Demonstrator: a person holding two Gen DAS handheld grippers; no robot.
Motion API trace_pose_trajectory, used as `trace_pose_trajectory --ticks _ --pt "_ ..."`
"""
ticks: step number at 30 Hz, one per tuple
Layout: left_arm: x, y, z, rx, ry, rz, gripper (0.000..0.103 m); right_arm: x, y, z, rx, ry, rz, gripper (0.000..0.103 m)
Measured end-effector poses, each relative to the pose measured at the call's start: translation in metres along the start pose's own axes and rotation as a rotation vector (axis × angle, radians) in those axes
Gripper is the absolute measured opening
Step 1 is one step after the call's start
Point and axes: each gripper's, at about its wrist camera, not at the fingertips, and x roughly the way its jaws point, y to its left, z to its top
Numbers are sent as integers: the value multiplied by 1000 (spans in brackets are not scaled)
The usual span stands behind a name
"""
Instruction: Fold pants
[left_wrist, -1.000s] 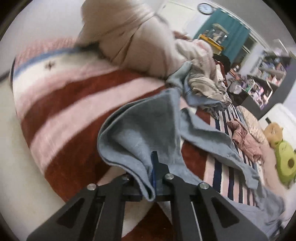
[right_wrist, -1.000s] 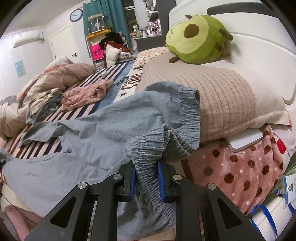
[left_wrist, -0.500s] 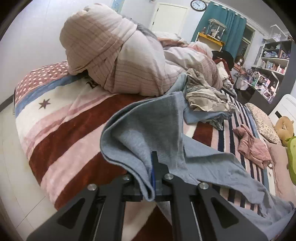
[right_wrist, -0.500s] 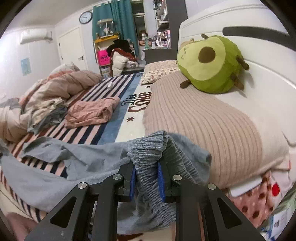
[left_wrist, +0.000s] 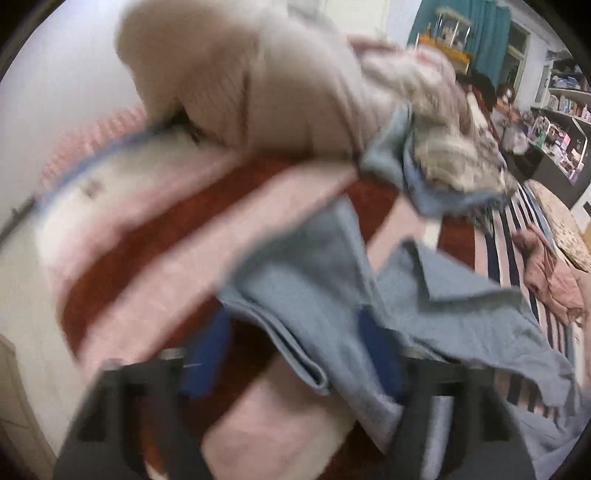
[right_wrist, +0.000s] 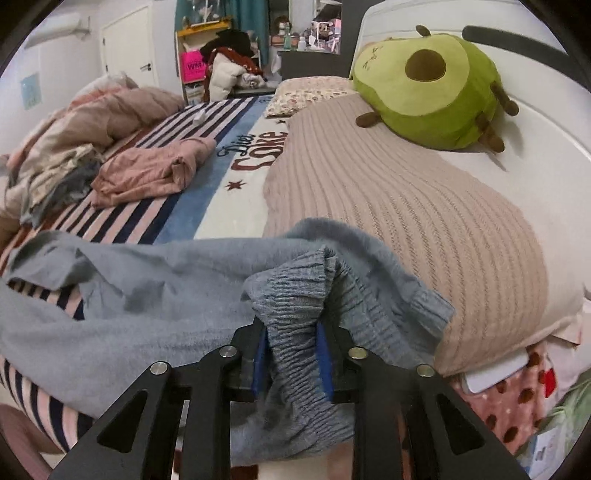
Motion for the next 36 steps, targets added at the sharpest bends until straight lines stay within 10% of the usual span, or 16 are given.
trace_pose_trajectory --ticks 4,11,26,28,30,33,36 --pt "-39 -3 18 39 -90 -11 79 -27 9 -1 -60 -36 -107 55" --pt "-61 -33 6 117 -54 -236 85 -59 4 -20 -9 -34 -41 69" --pt "13 -3 -77 -93 188 -502 85 2 -15 -98 157 -30 357 69" --pt "19 -3 -72 -127 179 -498 81 7 -22 -97 202 -52 393 47" --pt "20 -5 -69 -132 168 -471 33 7 -22 -94 216 -40 386 11" --pt "18 -5 -70 -121 195 -467 8 -5 -19 -95 200 -30 339 4" --pt "-2 -7 -72 -59 174 -441 5 -26 -17 -98 204 -28 360 3"
